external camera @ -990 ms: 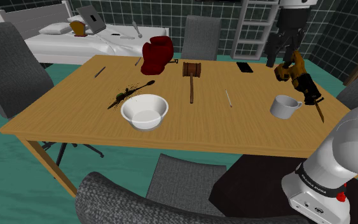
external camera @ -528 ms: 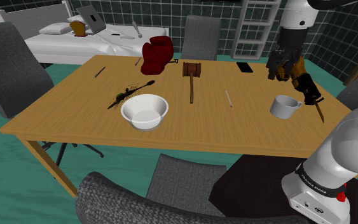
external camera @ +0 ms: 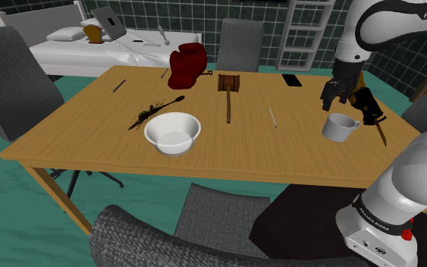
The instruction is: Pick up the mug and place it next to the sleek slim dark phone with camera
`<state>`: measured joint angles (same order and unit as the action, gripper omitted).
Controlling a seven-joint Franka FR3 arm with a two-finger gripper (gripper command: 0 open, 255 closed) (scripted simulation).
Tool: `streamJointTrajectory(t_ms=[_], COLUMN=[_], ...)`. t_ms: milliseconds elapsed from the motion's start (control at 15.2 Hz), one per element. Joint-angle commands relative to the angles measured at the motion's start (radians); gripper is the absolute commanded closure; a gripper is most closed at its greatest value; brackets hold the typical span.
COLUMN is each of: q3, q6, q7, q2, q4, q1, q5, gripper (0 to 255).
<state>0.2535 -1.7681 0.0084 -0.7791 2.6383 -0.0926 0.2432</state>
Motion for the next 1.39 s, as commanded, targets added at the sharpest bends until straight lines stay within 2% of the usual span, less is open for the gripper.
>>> streamJointTrajectory(t_ms=[0, 396, 924, 1320], q3=[0.037, 0.156, 0.2, 0.2], q6=[-0.069, -0.273, -0.415, -0.415], q7=[-0.022, -0.088, -0.085, -0.085], q2=[0.01, 0.112, 0.187, 0.187], q4=[0.052, 0.135, 0.202, 0.202], q1=[-0.023, -0.09, -0.105, -0.105], q5=[0.037, 0.148, 0.189, 0.189], gripper=[0, 0, 0, 0])
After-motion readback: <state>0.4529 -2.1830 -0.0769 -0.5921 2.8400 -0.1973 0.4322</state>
